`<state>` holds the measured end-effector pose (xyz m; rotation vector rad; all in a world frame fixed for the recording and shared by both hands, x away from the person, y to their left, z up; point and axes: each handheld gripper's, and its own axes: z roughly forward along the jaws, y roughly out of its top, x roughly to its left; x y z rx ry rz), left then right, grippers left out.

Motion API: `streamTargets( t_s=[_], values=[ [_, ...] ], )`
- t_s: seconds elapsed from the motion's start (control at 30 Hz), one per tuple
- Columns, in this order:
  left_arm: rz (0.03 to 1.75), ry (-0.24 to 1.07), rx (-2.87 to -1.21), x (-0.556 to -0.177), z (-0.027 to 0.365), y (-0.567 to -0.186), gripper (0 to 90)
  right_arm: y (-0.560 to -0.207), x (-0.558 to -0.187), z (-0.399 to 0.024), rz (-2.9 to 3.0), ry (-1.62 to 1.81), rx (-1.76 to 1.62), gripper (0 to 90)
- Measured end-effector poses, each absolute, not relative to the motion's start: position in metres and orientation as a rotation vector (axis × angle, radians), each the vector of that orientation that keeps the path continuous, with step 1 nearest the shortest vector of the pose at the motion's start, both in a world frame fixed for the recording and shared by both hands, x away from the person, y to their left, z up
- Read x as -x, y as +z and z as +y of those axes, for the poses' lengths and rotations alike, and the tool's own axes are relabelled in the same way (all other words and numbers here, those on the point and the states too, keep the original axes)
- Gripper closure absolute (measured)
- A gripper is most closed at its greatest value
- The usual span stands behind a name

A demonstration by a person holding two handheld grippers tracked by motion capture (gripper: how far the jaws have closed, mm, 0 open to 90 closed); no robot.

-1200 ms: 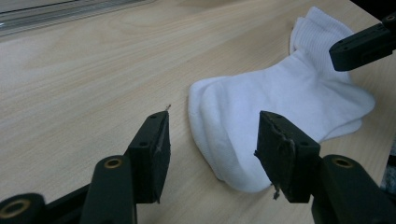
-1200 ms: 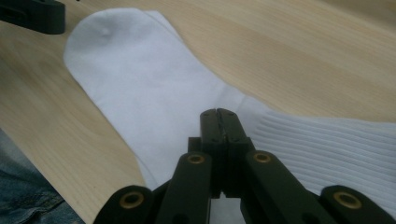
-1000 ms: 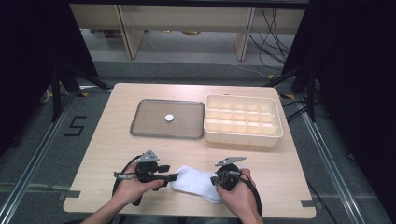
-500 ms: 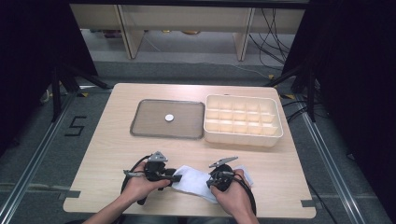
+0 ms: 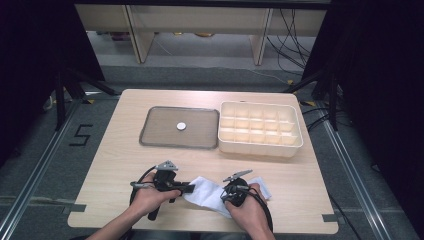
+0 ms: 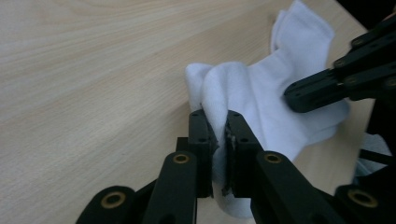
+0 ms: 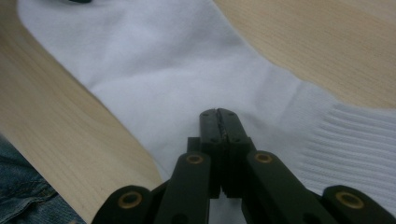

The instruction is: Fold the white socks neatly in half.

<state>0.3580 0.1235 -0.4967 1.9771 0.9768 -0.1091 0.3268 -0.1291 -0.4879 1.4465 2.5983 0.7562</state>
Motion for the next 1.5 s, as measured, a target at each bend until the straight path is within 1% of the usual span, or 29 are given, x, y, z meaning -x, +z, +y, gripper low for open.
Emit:
streamTargets(
  t_s=[0.2,0.4,0.43,0.5,0.77,1.03,1.1,1.13,1.17,1.2,1.27,1.3,1.33,1.4,1.5],
  values=[
    [0.950,-0.168,-1.928,-0.352,0.120,-0.479,82.4,-0.488,-0.327,-0.126,2.595,0.704,-1.474,89.8],
    [0.908,-0.197,-1.898,-0.350,0.115,-0.465,82.4,-0.488,-0.327,-0.122,2.616,0.749,-1.461,89.8],
    [0.907,-0.190,-1.898,-0.350,0.115,-0.464,82.5,-0.489,-0.328,-0.123,2.621,0.760,-1.425,89.8],
    [0.891,-0.202,-1.892,-0.350,0.113,-0.460,82.6,-0.488,-0.328,-0.121,2.618,0.747,-1.469,89.8],
    [0.865,-0.207,-1.871,-0.347,0.106,-0.453,82.9,-0.488,-0.327,-0.119,2.619,0.760,-1.468,89.8],
    [0.826,-0.214,-1.884,-0.347,0.101,-0.446,83.0,-0.490,-0.329,-0.114,2.630,0.781,-1.448,89.8],
    [0.829,-0.205,-1.893,-0.347,0.101,-0.446,83.0,-0.489,-0.329,-0.112,2.635,0.790,-1.470,87.3],
    [0.839,-0.197,-1.886,-0.347,0.101,-0.446,83.0,-0.488,-0.329,-0.113,2.640,0.835,-1.466,87.9],
    [0.833,-0.209,-1.889,-0.348,0.103,-0.447,83.0,-0.486,-0.330,-0.116,2.643,0.906,-1.480,89.8],
    [0.838,-0.208,-1.889,-0.348,0.104,-0.447,83.0,-0.476,-0.330,-0.124,2.588,0.945,-1.487,90.0],
    [0.843,-0.205,-1.896,-0.349,0.106,-0.446,82.9,-0.463,-0.332,-0.138,2.504,0.942,-1.491,90.0],
    [0.843,-0.205,-1.896,-0.349,0.106,-0.446,82.9,-0.463,-0.332,-0.138,2.504,0.942,-1.491,90.0],
    [0.847,-0.197,-1.894,-0.349,0.107,-0.445,82.9,-0.448,-0.337,-0.163,2.425,0.916,-1.525,90.0],
    [0.843,-0.207,-1.880,-0.350,0.106,-0.445,82.8,-0.445,-0.343,-0.184,2.362,0.849,-1.556,90.0],
    [0.849,-0.204,-1.880,-0.350,0.105,-0.445,82.8,-0.450,-0.350,-0.208,2.277,0.763,-1.620,90.0]
  ],
)
